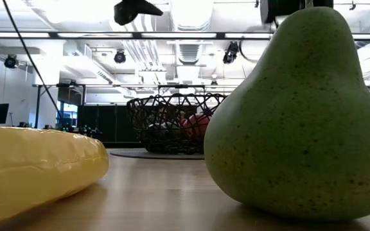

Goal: Build produce basket
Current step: Put the red apple into the black basket

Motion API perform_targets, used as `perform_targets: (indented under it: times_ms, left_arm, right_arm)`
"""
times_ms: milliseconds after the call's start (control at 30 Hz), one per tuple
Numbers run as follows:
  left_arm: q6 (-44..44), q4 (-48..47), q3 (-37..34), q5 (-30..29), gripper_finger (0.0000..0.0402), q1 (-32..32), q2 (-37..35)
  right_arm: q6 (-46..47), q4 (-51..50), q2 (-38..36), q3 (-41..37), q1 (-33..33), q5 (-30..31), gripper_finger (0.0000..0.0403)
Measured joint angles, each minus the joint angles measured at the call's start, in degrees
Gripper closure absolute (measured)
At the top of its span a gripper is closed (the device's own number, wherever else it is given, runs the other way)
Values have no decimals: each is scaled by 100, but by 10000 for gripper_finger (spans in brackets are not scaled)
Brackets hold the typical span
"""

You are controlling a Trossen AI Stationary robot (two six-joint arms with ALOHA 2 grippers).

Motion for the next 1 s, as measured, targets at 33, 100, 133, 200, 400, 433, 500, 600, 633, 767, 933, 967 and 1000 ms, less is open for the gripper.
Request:
perform_targets:
  times_ms: [33, 100, 133, 200, 400, 433, 500, 600, 633, 767, 933, 967, 1000]
  left_arm:
    - [-129, 40, -126, -4, 230, 2, -59]
    - [-399, 151, -359, -15, 230, 4, -159]
    - [-509, 158, -455, -17, 230, 4, -195]
    - [-634, 200, -606, -17, 230, 2, -241]
    - [-669, 210, -758, 7, 230, -17, -262]
    - [-669, 238, -755, 7, 230, -17, -249]
    - [-667, 269, -739, 8, 230, -17, -231]
    - [-666, 372, -747, 10, 230, -17, -228]
    - [-666, 386, -742, 12, 230, -17, -226]
    - [-669, 350, -743, 27, 230, -17, -204]
    - [-711, 355, -741, 27, 230, -17, -182]
    - [-781, 360, -741, 27, 230, -17, -182]
    - [-815, 370, -741, 28, 230, -17, -182]
  right_arm:
    - [-108, 6, 0, -130, -148, -13, 74]
    - [-344, 31, 0, -350, -454, -16, 74]
    - [-461, 37, 0, -433, -594, -12, 74]
    - [-750, 142, 0, -584, -853, -99, 71]
    - [-1297, 731, 9, -1021, -1442, -300, 34]
    - [-1378, 800, 20, -1104, -1515, -298, 30]
    - [-1565, 984, 32, -1271, -1606, -296, 28]
    - [-1788, 1494, 33, -1515, -1618, -299, 28]
    - [-1812, 1616, 35, -1597, -1613, -301, 28]
    - [-1781, 1819, 152, -1861, -1615, -241, 28]
    - [-1788, 1721, 473, -2040, -1615, -153, 28]
    - [-1788, 1710, 544, -2050, -1615, -151, 28]
    - [-1795, 1680, 621, -2052, -1615, -149, 28]
